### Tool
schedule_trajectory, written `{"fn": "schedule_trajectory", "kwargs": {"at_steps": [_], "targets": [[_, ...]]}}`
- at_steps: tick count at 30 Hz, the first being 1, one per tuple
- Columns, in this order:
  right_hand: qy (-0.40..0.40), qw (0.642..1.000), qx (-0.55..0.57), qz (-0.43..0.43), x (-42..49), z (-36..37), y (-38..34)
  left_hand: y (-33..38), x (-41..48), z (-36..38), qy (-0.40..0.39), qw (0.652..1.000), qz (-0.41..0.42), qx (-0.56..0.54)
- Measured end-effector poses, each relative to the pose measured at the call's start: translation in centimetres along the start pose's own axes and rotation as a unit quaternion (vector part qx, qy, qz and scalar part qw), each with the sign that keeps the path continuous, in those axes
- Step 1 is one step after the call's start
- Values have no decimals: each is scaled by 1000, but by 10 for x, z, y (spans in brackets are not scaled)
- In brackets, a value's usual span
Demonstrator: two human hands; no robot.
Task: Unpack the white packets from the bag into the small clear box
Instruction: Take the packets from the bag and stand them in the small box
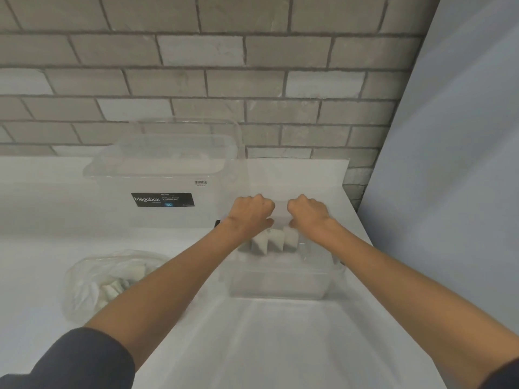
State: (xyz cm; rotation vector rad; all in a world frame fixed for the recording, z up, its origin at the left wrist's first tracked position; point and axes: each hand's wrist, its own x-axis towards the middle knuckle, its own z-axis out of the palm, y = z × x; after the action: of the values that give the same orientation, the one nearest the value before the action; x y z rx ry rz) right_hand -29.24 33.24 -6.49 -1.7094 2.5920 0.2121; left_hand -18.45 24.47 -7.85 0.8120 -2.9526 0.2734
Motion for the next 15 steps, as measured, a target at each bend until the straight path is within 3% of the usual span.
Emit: {"fn": "schedule_trajectory", "kwargs": {"at_steps": [5, 15], "targets": [[43, 997, 59, -1, -15, -41, -18, -27, -15, -34, 32, 994, -15, -104], [88, 975, 190, -79, -33, -90, -124, -135, -110, -68, 56, 976, -86, -191]]}}
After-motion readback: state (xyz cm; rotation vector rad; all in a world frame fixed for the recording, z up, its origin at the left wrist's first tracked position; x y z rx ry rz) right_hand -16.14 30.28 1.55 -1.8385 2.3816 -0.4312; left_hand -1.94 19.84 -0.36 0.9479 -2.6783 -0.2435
